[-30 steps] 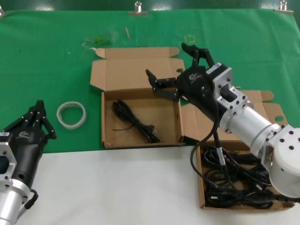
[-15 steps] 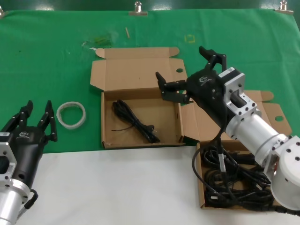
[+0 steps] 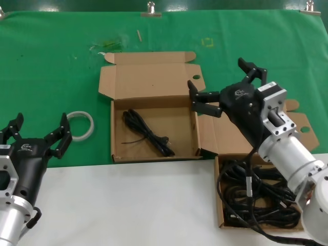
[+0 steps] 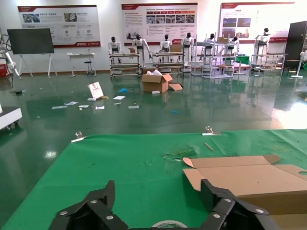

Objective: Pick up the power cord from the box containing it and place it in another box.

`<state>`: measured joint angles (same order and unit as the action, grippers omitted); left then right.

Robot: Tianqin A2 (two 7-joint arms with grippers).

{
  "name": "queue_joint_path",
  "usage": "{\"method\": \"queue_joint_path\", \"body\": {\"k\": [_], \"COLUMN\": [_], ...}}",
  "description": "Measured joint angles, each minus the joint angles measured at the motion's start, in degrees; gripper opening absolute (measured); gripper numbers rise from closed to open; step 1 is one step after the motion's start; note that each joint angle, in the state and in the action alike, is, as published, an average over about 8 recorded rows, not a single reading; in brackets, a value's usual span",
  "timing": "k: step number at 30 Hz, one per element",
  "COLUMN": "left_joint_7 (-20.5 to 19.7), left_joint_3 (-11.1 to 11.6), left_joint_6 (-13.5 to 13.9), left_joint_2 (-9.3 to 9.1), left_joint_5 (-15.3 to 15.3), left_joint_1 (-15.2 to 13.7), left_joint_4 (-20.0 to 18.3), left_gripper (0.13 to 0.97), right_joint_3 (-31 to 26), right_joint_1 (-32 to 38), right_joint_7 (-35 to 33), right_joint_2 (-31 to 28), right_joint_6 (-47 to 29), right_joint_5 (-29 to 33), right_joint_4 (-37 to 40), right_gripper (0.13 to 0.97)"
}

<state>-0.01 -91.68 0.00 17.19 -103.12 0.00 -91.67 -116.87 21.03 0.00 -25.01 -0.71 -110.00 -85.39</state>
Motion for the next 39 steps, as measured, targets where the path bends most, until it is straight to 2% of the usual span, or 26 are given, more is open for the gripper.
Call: {"method": "queue_joint_path", "body": {"k": [6,7,15,24,39], "left_joint_7": [0.0,0.0,0.0,0.0,0.0], "left_joint_3": [0.0,0.0,0.0,0.0,0.0], "left_joint_6": [0.0,0.0,0.0,0.0,0.0], "left_joint_2": [0.0,0.0,0.0,0.0,0.0], "left_joint_5": [0.0,0.0,0.0,0.0,0.0], "left_joint_1": [0.0,0.0,0.0,0.0,0.0], "left_joint_4": [0.0,0.0,0.0,0.0,0.0], "left_gripper": [0.639,0.639,0.814,0.923,0.965], "right_joint_3": [3.5,4.0,8.6,13.8,22.3], "right_joint_1": [-2.9,-3.3,-7.2,-11.5,-18.6], "right_joint_7": [0.0,0.0,0.0,0.0,0.0], "right_joint_2": [1.1,1.2,2.7,4.3,6.9], "right_joint_6": [0.1,0.1,0.2,0.4,0.6], "right_joint_5": [0.9,1.1,2.3,3.8,6.1], "right_joint_4": [-0.9,-1.0,-2.1,-3.4,-5.6], "right_gripper": [0.966,0.966,0.966,0.966,0.966]}}
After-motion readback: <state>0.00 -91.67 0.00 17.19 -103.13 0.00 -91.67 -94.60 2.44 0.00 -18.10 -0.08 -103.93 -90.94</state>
